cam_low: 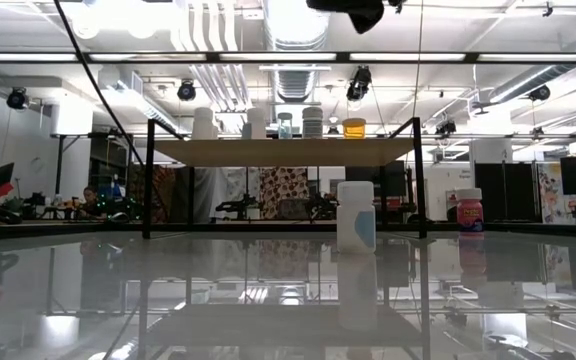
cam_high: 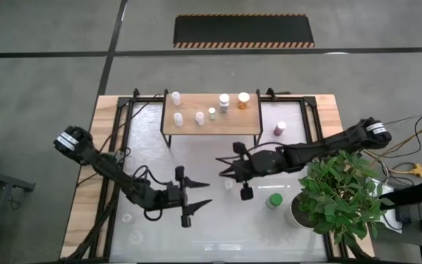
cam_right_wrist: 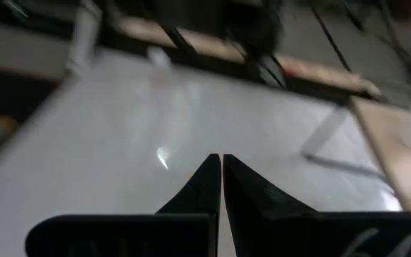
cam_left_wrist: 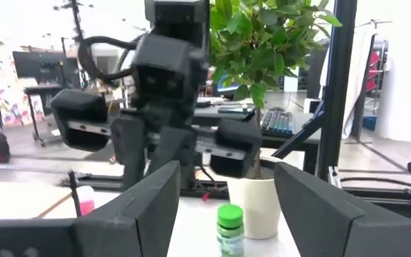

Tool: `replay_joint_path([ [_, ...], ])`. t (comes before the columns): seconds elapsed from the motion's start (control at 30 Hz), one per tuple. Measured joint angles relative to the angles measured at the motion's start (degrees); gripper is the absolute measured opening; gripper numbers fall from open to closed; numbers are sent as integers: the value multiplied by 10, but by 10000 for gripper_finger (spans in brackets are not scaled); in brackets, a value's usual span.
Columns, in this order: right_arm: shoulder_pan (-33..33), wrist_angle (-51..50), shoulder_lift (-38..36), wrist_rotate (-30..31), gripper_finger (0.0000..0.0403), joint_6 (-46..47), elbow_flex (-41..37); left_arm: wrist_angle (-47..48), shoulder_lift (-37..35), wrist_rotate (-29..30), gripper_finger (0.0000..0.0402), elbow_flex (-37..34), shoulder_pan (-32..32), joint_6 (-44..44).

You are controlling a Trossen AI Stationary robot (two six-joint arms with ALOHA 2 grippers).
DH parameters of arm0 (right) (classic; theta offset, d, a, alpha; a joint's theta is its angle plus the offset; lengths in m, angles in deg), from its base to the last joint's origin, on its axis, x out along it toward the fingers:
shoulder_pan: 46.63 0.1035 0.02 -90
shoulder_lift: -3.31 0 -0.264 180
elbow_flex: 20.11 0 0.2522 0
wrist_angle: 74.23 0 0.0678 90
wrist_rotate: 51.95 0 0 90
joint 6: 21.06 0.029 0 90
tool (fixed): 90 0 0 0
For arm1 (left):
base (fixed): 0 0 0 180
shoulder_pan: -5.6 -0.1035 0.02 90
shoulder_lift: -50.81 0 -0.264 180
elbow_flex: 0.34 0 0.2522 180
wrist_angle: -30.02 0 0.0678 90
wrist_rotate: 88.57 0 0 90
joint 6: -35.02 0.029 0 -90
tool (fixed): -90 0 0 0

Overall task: Pick and place medicine bottles onto shelf by color
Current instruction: Put the transparent pill bottle on the shelf

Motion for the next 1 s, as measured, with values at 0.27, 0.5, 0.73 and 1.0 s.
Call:
replay_joint_path([
  [0.27,-2,153,-20,-51,9,-2,-106,71,17,26,211,7,6,-261],
  [0.5,-5,152,-34,-51,9,-12,-114,526,-12,-29,187,99,26,-725],
  [0.73,-5,150,-33,-52,9,-16,-120,1092,11,-401,159,264,56,-1080],
  [1.0,-5,148,-15,-53,9,-14,-125,1245,2,-521,164,244,131,-1284],
])
